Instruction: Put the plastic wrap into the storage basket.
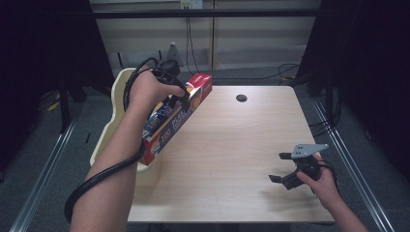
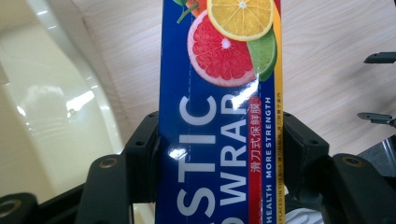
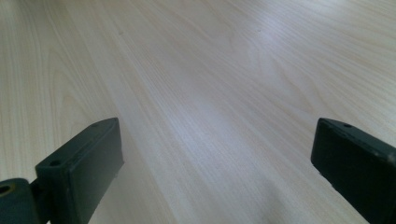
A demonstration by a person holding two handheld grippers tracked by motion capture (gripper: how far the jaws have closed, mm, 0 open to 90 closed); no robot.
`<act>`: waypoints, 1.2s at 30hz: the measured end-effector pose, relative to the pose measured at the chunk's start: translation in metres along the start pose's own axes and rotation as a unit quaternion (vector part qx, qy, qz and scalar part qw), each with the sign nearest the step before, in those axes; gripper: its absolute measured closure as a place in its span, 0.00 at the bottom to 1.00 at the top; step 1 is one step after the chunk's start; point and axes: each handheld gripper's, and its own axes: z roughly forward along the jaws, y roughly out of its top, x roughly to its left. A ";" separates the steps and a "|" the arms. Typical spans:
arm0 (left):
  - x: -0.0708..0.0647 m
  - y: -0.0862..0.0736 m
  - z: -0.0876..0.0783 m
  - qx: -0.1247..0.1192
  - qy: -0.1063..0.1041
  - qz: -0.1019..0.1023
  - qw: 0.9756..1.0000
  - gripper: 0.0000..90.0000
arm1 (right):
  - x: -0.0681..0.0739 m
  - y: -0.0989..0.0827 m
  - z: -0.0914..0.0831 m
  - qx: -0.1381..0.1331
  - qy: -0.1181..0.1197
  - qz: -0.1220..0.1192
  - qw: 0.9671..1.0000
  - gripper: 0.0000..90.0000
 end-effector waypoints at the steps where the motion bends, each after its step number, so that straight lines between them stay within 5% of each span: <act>1: 0.001 -0.001 -0.001 -0.001 -0.001 -0.006 1.000 0.45 | 0.000 0.000 0.000 0.000 0.000 0.000 1.000 0.02; 13: 0.013 -0.005 -0.018 -0.013 0.005 -0.018 1.000 0.45 | 0.001 0.000 0.001 -0.001 0.002 -0.003 1.000 0.02; 36: 0.044 -0.031 -0.042 -0.040 0.034 -0.086 0.995 0.45 | 0.004 0.001 0.002 0.003 -0.003 -0.009 1.000 0.02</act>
